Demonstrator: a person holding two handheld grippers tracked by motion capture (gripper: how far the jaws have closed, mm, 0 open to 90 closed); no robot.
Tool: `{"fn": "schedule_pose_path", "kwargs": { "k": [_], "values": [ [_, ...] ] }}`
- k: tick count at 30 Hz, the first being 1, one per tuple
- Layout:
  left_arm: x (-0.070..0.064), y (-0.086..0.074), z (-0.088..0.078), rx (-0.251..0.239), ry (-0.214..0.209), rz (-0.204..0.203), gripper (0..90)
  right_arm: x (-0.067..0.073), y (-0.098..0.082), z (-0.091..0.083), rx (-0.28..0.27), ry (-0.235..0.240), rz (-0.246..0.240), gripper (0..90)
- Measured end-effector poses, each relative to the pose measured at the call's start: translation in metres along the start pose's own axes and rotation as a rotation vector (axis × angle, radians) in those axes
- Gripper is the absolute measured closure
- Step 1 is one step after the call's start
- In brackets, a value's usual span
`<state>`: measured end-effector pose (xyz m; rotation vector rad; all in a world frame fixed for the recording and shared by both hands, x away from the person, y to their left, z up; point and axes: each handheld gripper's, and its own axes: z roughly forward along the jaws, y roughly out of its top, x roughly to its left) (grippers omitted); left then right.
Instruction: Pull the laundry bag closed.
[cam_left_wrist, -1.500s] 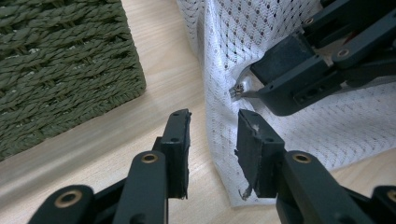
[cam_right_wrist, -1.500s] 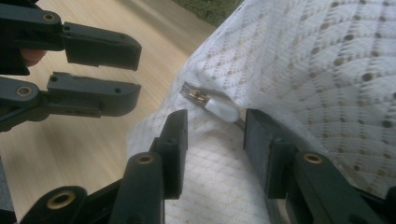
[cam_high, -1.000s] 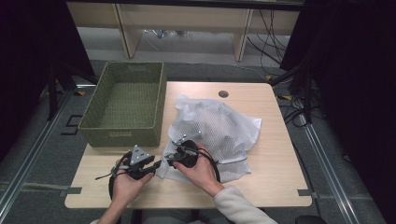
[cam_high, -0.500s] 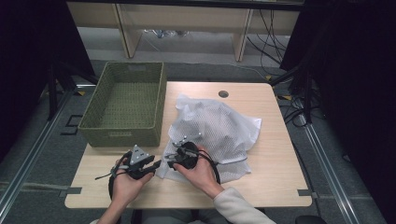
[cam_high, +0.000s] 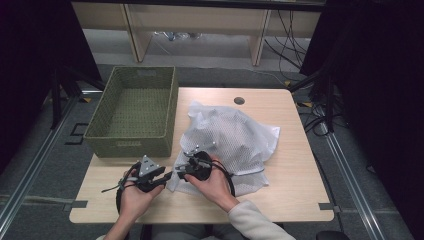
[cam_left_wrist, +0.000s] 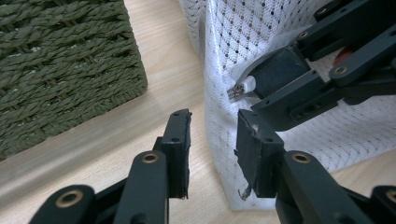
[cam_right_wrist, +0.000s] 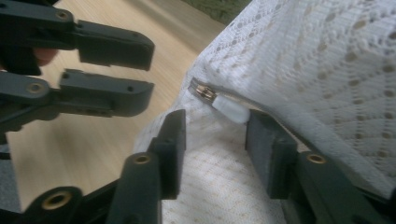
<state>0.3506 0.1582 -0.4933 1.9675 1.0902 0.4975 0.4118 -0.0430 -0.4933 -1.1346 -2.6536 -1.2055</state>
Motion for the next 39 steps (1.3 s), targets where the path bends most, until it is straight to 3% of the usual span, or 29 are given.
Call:
{"fn": "schedule_pose_path", "kwargs": {
  "k": [8,10,13,19,20,21,22,27,28,29,32,34,35,38,39],
  "values": [
    [0.001,0.0,0.0,0.004,-0.002,0.001,65.1,0.002,0.001,-0.006,-0.014,0.021,0.016,73.5],
    [0.0,0.0,0.0,0.003,0.002,0.0,65.0,0.003,0.0,-0.005,-0.03,0.026,0.042,76.2],
    [0.0,-0.001,0.001,0.003,-0.001,-0.001,65.0,0.0,0.001,-0.006,-0.001,0.024,0.032,79.1],
    [0.0,0.0,0.001,0.004,0.002,0.013,65.1,-0.001,0.0,-0.006,-0.019,0.051,0.067,84.6],
    [-0.001,-0.001,0.001,0.005,-0.004,0.007,65.0,-0.001,0.001,-0.007,-0.014,0.034,0.06,85.6],
    [-0.001,-0.001,0.001,0.005,-0.005,-0.001,65.1,-0.001,0.001,-0.006,-0.011,0.057,0.075,86.0],
    [-0.001,-0.001,0.001,0.004,-0.005,-0.002,65.1,-0.001,0.001,-0.007,-0.018,0.035,0.06,86.1],
    [-0.001,-0.001,0.001,0.003,-0.005,-0.006,65.0,-0.001,0.0,-0.006,-0.017,0.057,0.081,83.7],
    [-0.001,-0.001,0.001,0.003,-0.005,-0.006,65.0,-0.001,0.0,-0.005,-0.019,0.039,0.067,84.0],
    [-0.001,-0.001,0.001,0.004,-0.007,-0.004,65.0,-0.001,0.0,-0.004,-0.016,0.06,0.084,84.6],
    [-0.001,-0.001,0.002,0.006,-0.008,0.002,65.0,-0.001,0.0,-0.005,-0.024,0.041,0.062,86.2],
    [-0.002,-0.001,0.002,0.003,-0.013,0.001,64.8,0.001,0.0,-0.006,-0.029,0.04,0.076,86.5],
    [-0.001,0.0,0.001,0.006,-0.015,0.019,64.7,0.001,0.002,-0.008,-0.019,0.036,0.054,86.6],
    [-0.003,0.001,0.002,0.002,-0.022,0.011,64.1,0.003,0.003,-0.009,-0.021,0.029,0.063,86.8],
    [-0.004,0.001,0.002,-0.002,-0.035,0.008,63.8,0.003,0.005,-0.012,0.001,0.035,0.057,86.8]
  ]
}}
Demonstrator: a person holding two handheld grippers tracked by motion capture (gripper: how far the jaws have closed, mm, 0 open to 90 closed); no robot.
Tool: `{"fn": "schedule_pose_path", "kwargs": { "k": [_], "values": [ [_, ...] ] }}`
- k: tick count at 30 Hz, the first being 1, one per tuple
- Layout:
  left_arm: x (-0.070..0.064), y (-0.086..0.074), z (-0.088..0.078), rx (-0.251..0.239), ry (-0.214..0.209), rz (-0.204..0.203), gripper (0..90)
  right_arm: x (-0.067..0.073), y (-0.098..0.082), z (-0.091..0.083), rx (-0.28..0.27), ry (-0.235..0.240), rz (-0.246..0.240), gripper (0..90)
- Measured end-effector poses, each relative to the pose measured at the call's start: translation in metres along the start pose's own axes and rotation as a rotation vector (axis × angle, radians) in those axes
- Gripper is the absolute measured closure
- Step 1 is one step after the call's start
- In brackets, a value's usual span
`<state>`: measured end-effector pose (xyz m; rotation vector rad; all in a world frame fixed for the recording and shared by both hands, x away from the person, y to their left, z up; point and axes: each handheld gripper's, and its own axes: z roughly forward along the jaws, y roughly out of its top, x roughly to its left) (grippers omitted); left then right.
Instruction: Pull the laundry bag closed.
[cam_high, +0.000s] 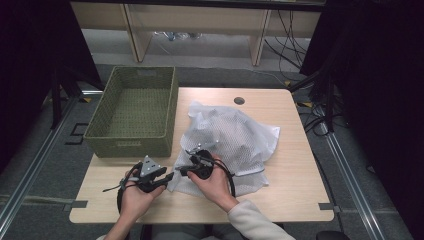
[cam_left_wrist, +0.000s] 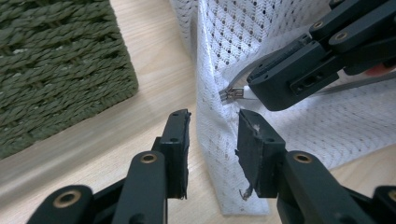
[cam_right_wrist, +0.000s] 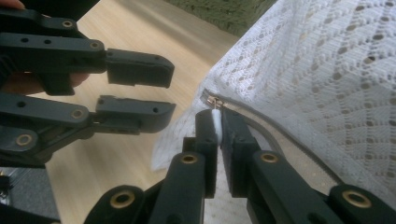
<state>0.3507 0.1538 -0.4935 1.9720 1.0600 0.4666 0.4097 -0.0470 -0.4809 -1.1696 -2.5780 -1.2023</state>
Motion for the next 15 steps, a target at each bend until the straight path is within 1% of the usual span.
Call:
{"fn": "schedule_pose_path", "kwargs": {
  "k": [1,2,3,4,5,6,7,8,9,10,11,12,13,14,15],
  "values": [
    [0.001,0.001,0.0,0.006,-0.004,0.014,63.4,0.001,0.0,0.0,-0.01,0.006,0.01,86.9],
    [0.0,0.001,0.0,0.008,-0.002,0.002,62.8,0.001,0.002,-0.002,0.008,0.008,0.0,86.9],
    [-0.001,0.001,0.001,-0.004,-0.026,0.001,62.2,0.0,0.004,-0.004,0.015,0.013,-0.01,86.9],
    [-0.002,0.001,0.001,0.008,-0.037,-0.002,61.8,0.001,0.005,-0.006,0.025,0.014,-0.007,86.9],
    [-0.002,0.001,0.001,0.008,-0.037,-0.002,61.6,0.001,0.005,-0.006,0.025,0.014,-0.007,86.9],
    [-0.003,0.003,0.002,0.017,-0.047,0.001,61.1,0.002,0.008,-0.009,0.03,0.013,-0.021,87.0],
    [-0.003,0.004,0.003,0.014,-0.05,0.024,60.5,0.004,0.01,-0.011,0.036,0.013,-0.011,86.9],
    [-0.003,0.005,0.005,0.01,-0.063,0.011,60.2,0.005,0.012,-0.013,0.039,0.017,-0.013,86.9],
    [-0.003,0.005,0.005,0.01,-0.063,0.011,60.2,0.005,0.012,-0.013,0.039,0.017,-0.013,86.9],
    [-0.003,0.007,0.007,0.015,-0.063,0.025,60.2,0.007,0.015,-0.017,0.046,0.017,-0.026,86.9],
    [-0.004,0.008,0.007,0.021,-0.082,0.024,60.3,0.007,0.016,-0.019,0.049,0.014,-0.03,86.9],
    [-0.005,0.008,0.01,0.01,-0.078,0.016,60.5,0.007,0.017,-0.02,0.052,0.019,-0.04,86.9],
    [-0.005,0.008,0.01,0.01,-0.078,0.016,61.3,0.008,0.018,-0.021,0.055,0.023,-0.04,86.9],
    [-0.005,0.01,0.011,0.032,-0.085,0.034,62.8,0.008,0.019,-0.022,0.061,0.021,-0.041,86.9],
    [-0.004,0.01,0.012,0.033,-0.085,0.057,63.9,0.008,0.019,-0.023,0.056,0.019,-0.042,86.9]
  ]
}}
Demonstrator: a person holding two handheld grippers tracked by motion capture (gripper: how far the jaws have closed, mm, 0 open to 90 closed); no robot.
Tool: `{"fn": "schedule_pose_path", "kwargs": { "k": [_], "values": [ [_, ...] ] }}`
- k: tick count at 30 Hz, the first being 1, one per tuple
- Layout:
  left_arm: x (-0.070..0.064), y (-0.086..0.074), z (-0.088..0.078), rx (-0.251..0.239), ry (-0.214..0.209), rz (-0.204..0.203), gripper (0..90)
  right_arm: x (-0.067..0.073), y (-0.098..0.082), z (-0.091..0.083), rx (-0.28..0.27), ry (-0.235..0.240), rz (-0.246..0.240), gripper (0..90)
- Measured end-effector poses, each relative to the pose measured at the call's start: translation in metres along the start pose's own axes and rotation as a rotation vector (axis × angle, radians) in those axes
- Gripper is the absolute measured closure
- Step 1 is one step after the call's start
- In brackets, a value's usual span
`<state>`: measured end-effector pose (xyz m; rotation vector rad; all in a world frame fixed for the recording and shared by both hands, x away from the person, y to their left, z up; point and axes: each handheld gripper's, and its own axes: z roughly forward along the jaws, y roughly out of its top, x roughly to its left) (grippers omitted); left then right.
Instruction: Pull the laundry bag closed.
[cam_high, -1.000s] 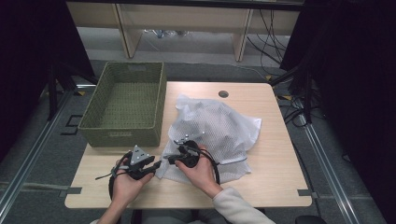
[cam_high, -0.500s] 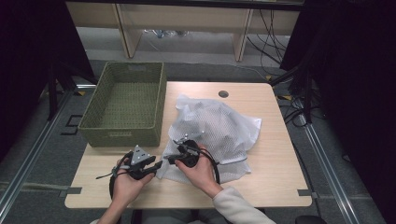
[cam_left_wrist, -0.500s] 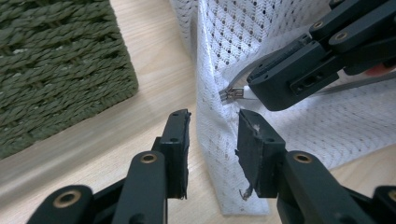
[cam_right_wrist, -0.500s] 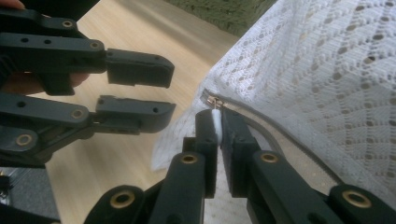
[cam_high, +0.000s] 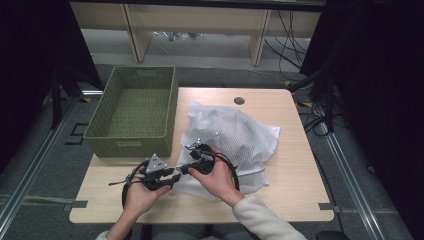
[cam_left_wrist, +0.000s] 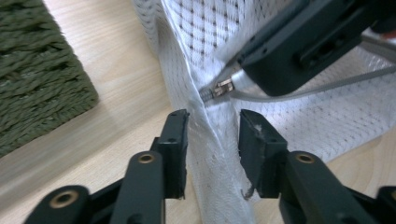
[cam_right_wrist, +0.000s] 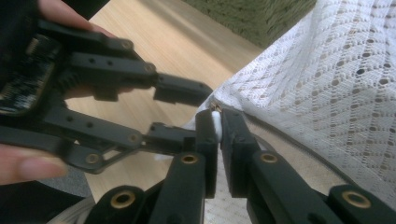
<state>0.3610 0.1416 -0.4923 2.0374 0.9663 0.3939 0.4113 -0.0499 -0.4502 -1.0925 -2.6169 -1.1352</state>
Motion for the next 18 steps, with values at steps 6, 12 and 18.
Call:
{"fn": "schedule_pose_path", "kwargs": {
  "k": [6,12,18],
  "values": [
    [-0.001,0.004,0.002,0.005,-0.01,0.031,77.0,0.002,0.001,-0.005,0.017,0.001,0.007,86.9],
    [-0.004,0.008,0.0,0.001,-0.028,0.008,87.3,0.001,0.002,-0.011,0.01,0.005,-0.01,86.9],
    [-0.009,0.01,-0.001,-0.02,-0.039,-0.043,88.8,0.003,0.002,-0.016,0.017,-0.001,0.005,87.0]
  ]
}}
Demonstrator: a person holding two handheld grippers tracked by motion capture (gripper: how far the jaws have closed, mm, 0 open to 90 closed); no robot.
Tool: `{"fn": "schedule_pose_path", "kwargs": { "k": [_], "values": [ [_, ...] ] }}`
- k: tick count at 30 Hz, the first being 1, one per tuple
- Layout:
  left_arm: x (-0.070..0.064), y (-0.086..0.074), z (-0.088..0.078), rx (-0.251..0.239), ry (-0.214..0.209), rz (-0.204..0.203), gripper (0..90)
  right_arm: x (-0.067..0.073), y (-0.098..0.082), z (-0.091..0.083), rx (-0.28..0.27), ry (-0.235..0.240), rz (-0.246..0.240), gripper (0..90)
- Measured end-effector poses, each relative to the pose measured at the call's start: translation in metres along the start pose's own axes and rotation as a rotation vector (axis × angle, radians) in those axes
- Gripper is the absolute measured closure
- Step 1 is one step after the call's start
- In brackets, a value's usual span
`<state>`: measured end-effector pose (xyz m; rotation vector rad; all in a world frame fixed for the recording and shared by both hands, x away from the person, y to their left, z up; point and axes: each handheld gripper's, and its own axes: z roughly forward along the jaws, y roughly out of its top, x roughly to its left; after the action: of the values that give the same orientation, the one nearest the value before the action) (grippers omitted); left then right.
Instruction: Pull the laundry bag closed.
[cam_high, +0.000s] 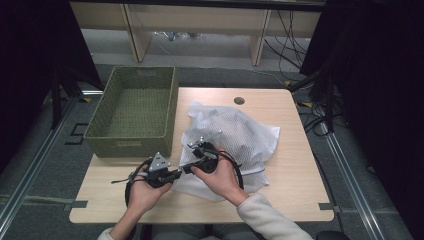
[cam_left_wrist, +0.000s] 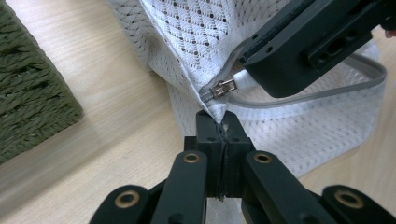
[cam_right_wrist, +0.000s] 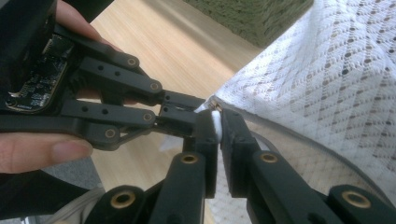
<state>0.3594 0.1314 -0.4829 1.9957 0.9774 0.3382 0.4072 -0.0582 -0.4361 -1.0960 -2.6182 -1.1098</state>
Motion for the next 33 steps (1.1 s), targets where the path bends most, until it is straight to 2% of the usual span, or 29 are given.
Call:
{"fn": "schedule_pose_path", "kwargs": {
  "k": [1,3,4,5,7,10,12,13,16,17,18,19,20,21,22,23,24,25,26,28,29,30,31,32,33],
  "values": [
    [0.001,0.001,-0.002,0.017,-0.004,0.009,88.9,0.001,-0.001,-0.001,0.01,-0.001,0.016,87.0],
    [0.0,0.001,-0.003,0.012,0.012,0.012,88.9,0.001,-0.002,-0.001,0.023,-0.001,0.008,87.0],
    [-0.001,0.002,-0.004,0.02,0.003,0.013,89.0,0.002,-0.003,-0.001,0.032,-0.008,0.037,87.0],
    [-0.002,0.002,-0.003,0.01,0.007,0.005,89.0,0.001,-0.003,0.0,0.028,-0.01,0.02,87.0],
    [-0.003,0.002,-0.004,0.019,0.008,0.001,89.0,0.002,-0.004,0.0,0.035,-0.013,0.03,87.0],
    [-0.006,0.003,-0.004,-0.004,0.022,-0.011,89.1,0.002,-0.004,0.0,0.039,-0.018,0.026,87.0],
    [-0.006,0.003,-0.005,0.001,0.018,-0.003,89.1,0.003,-0.004,0.0,0.047,-0.026,0.034,87.0],
    [-0.005,0.004,-0.007,0.01,0.03,0.02,89.2,0.002,-0.004,0.0,0.04,-0.018,0.021,87.0],
    [-0.006,0.004,-0.006,-0.004,0.02,0.013,89.1,0.003,-0.003,-0.002,0.047,-0.017,0.043,87.0],
    [-0.004,0.004,-0.005,0.01,0.013,0.021,88.9,0.002,-0.003,-0.003,0.051,-0.021,0.046,87.1],
    [-0.004,0.003,-0.003,0.01,0.003,0.006,88.5,0.003,-0.003,-0.003,0.052,-0.02,0.044,87.1],
    [-0.003,0.003,-0.003,0.025,-0.002,0.008,87.1,0.004,-0.004,-0.003,0.05,-0.019,0.028,87.1],
    [-0.001,0.003,-0.003,0.033,-0.004,0.03,83.7,0.005,-0.004,-0.003,0.058,-0.023,0.032,87.1],
    [-0.002,0.002,-0.002,0.036,-0.002,0.014,79.7,0.005,-0.004,-0.003,0.056,-0.022,0.026,87.1],
    [-0.002,0.002,-0.002,0.036,-0.002,0.014,76.8,0.005,-0.004,-0.003,0.056,-0.022,0.026,87.1],
    [-0.002,0.003,-0.001,0.04,0.007,0.037,75.5,0.005,-0.004,-0.003,0.051,-0.022,0.026,87.1],
    [0.0,0.004,-0.001,0.065,-0.001,0.064,74.3,0.006,-0.004,-0.004,0.051,-0.02,0.026,87.1],
    [-0.002,0.003,0.0,0.05,0.005,0.048,73.9,0.006,-0.004,-0.004,0.051,-0.02,0.02,87.1],
    [-0.002,0.003,0.0,0.05,0.005,0.048,74.0,0.006,-0.004,-0.004,0.051,-0.02,0.02,87.1],
    [0.0,0.006,0.003,0.061,-0.011,0.077,74.9,0.008,-0.004,-0.004,0.053,-0.016,0.017,87.0],
    [-0.001,0.006,0.003,0.049,0.0,0.078,77.1,0.009,-0.004,-0.004,0.047,-0.012,0.01,87.1],
    [-0.001,0.007,0.004,0.051,-0.015,0.085,80.2,0.009,-0.004,-0.004,0.048,-0.013,0.019,87.1],
    [0.0,0.008,0.003,0.06,0.002,0.104,83.8,0.009,-0.004,-0.005,0.043,-0.009,0.016,87.1],
    [0.0,0.008,0.002,0.078,-0.001,0.102,87.1,0.009,-0.004,-0.005,0.043,-0.01,0.021,87.1],
    [-0.002,0.008,0.003,0.068,0.008,0.099,87.8,0.008,-0.004,-0.005,0.04,-0.008,0.017,87.1]
  ]
}}
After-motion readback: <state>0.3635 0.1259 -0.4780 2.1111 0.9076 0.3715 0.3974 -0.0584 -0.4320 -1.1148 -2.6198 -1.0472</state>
